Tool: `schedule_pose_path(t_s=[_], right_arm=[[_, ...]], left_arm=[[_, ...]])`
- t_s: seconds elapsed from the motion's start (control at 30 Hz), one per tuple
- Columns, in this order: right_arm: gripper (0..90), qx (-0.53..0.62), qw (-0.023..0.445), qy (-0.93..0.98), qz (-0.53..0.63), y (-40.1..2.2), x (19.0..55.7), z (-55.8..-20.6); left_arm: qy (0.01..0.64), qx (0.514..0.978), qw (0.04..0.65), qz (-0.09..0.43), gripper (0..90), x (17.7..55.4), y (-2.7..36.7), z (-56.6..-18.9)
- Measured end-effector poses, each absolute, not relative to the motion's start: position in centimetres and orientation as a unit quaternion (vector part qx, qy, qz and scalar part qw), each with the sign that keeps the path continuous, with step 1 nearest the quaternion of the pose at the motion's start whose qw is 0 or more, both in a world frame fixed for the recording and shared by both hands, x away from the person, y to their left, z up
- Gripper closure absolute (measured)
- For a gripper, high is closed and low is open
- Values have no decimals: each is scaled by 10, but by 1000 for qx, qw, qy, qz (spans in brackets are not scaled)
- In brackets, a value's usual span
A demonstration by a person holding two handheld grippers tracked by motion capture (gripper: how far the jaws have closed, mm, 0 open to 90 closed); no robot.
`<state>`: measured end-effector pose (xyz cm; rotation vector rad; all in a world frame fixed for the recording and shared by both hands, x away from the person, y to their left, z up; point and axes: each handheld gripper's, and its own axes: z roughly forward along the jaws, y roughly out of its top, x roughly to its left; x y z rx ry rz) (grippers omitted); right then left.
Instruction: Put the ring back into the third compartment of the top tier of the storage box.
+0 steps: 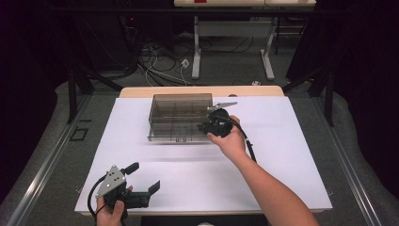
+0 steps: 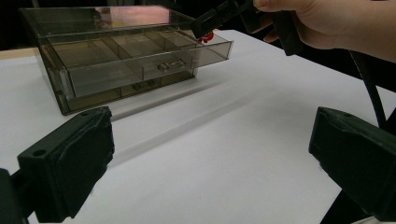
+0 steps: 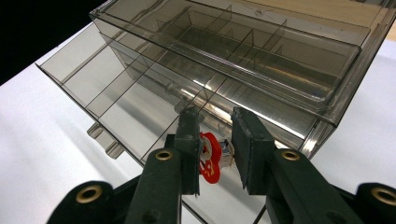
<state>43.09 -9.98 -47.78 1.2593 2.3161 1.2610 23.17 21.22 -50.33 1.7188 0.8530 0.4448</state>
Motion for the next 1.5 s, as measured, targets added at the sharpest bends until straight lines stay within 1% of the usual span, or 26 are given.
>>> schedule_pose_path(t_s=[0.47,0.5,0.53,0.77,1.03,1.1,1.17,1.2,1.27,1.3,1.37,1.5], right_arm=[[716,425,106,787,435,-99,431,-478],[705,425,106,787,434,-99,431,-478],[648,424,104,786,437,-99,431,-478],[607,421,100,783,447,-99,430,-477],[545,408,105,781,461,-102,428,-473],[520,402,108,780,468,-102,427,-472],[476,396,113,778,474,-103,426,-471],[458,397,107,776,478,-103,426,-471],[440,395,106,776,480,-103,425,-470],[424,394,115,776,479,-103,423,-467],[423,391,118,773,485,-103,422,-467],[369,389,127,770,489,-104,419,-463]], left_arm=[[361,727,553,188,2,232,212,-503],[361,727,553,188,2,232,212,-503],[361,727,553,188,3,232,212,-504],[362,727,553,188,2,233,213,-504],[363,727,552,188,3,232,212,-504],[362,727,552,188,3,232,212,-504],[363,727,552,187,2,232,213,-504],[363,727,553,187,3,232,213,-504],[363,727,552,188,3,232,212,-504],[362,728,552,188,2,232,212,-504],[361,728,552,187,2,232,212,-504],[362,728,551,188,2,232,212,-504]])
